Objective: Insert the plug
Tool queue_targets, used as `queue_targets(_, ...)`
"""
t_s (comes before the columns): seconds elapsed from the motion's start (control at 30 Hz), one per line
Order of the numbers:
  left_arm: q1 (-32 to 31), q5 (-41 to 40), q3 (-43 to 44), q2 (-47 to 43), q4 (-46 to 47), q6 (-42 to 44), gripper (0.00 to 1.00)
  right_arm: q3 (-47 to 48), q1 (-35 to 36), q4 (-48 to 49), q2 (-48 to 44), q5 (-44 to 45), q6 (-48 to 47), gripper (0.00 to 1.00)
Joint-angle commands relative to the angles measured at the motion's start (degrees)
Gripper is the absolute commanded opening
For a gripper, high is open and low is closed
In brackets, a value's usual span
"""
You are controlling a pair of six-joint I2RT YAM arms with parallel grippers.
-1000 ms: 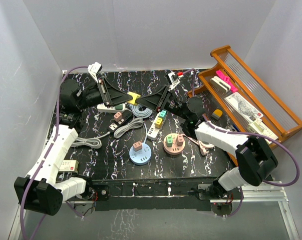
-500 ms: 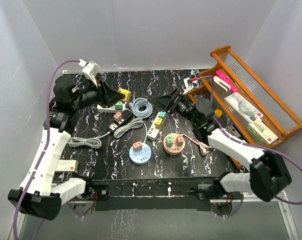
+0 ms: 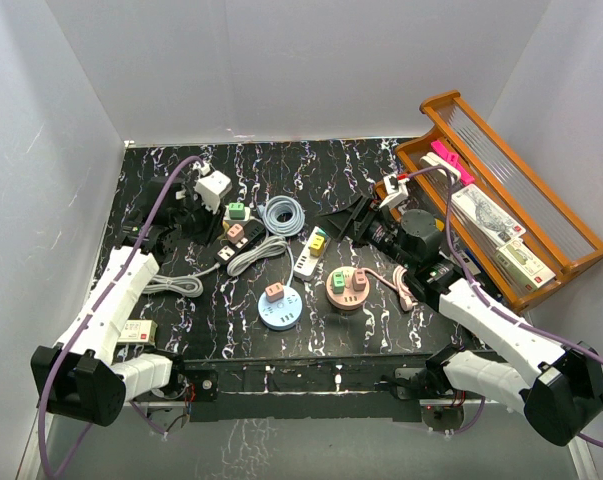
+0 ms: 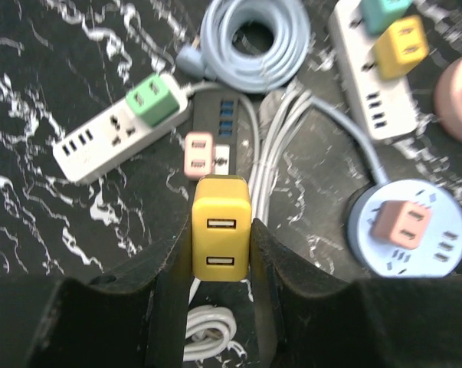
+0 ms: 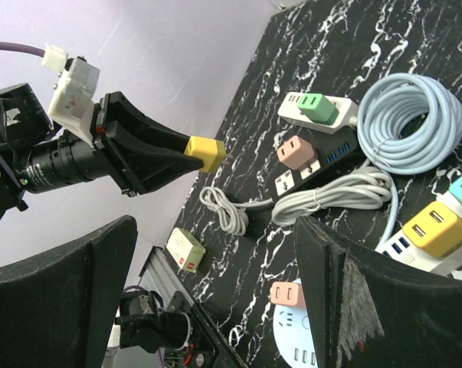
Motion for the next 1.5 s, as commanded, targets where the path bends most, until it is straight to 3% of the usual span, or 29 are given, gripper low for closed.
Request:
queue_targets(0.0,-0.2,-4.05,-3.4,-0.11,4.37,3.95,0.0,-0.56,-0.09,0.52,0.14,1.14,-1.61,0.82)
queue_targets(0.5,0.47,-3.65,-11.27,9.54,15.29,3.98,0.0,-2.67,-0.23,-0.9,-1.67,2.64,-2.96,0.82)
queue_targets(0.87,4.83,-0.67,-14.51,12.07,22.61,3.02,0.0,-3.16,-0.41,-0.41,-0.98,2.16,-2.32,0.82)
queue_targets(1.17,4.79,2.7,-12.06,12.89,16.21,6.67,0.0,-4.08,-0.5,-0.61,-2.17,3.32,-1.24,0.82)
queue_targets(1.47,4.32,0.0,-10.58,14.75,12.53,7.54,0.0,-3.44,-0.5,-0.25,-1.19,2.6,-0.63,0.82)
